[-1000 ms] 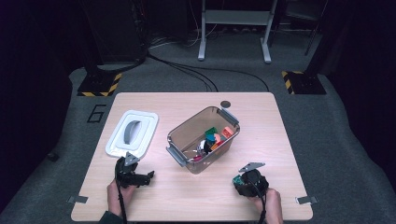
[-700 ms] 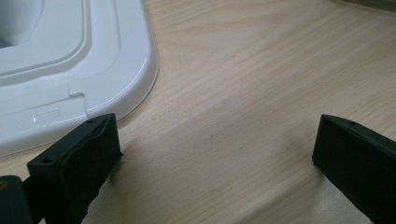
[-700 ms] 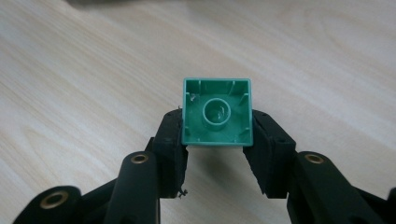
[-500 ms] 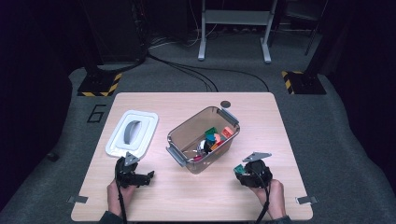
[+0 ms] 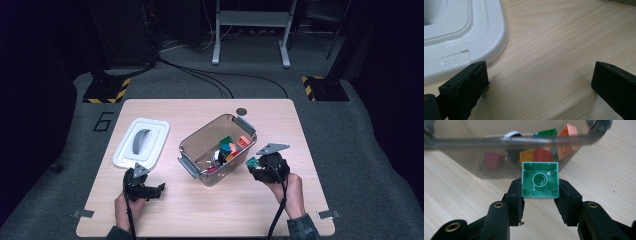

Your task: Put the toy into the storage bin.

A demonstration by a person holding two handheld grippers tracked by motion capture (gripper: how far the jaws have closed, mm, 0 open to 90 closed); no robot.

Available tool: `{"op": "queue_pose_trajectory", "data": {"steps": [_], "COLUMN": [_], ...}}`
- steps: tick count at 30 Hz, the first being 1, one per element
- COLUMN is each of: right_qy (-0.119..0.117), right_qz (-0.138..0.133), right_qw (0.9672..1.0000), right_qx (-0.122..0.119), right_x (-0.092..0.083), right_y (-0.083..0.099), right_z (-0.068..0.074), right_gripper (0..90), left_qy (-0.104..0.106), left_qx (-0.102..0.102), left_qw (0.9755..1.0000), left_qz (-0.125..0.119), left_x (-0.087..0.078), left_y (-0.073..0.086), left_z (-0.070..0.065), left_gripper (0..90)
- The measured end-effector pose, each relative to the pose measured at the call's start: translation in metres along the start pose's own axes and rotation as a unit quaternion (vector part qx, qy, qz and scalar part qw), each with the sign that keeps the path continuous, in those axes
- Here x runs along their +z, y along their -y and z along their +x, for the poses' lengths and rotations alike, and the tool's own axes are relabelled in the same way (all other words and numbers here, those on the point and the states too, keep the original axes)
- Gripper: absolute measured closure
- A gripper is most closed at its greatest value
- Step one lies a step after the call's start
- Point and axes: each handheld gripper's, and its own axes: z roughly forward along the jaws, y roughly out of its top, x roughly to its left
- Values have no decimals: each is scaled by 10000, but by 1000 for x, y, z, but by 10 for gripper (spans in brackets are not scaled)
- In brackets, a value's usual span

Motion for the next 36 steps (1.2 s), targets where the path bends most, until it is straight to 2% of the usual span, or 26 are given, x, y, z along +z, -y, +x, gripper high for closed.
{"op": "queue_pose_trajectory", "data": {"steps": [6,10,18,28,30,33,36], "right_qy": [53,-19,-312,-567,-600,-625,-641], "right_qz": [-138,-217,-189,19,56,116,163], "right_qw": [9998,9997,9992,9983,9980,9979,9977], "right_qx": [-116,-140,-184,-160,-174,-155,-161], "right_x": [-7,-8,9,28,31,33,35], "right_y": [-22,-37,-61,-73,-73,-73,-73], "right_z": [0,0,6,14,15,16,17], "right_gripper": [582,582,581,577,576,573,569], "left_qy": [1,1,9,10,10,2,9], "left_qx": [3,4,-43,3,-48,7,-32], "left_qw": [10000,10000,10000,10000,10000,10000,10000], "left_qz": [3,4,-6,24,-8,4,-3], "left_x": [0,0,0,0,0,0,0], "left_y": [0,0,0,0,0,0,0], "left_z": [0,0,-1,0,-1,0,0], "left_gripper": [7,7,6,7,7,6,7]}}
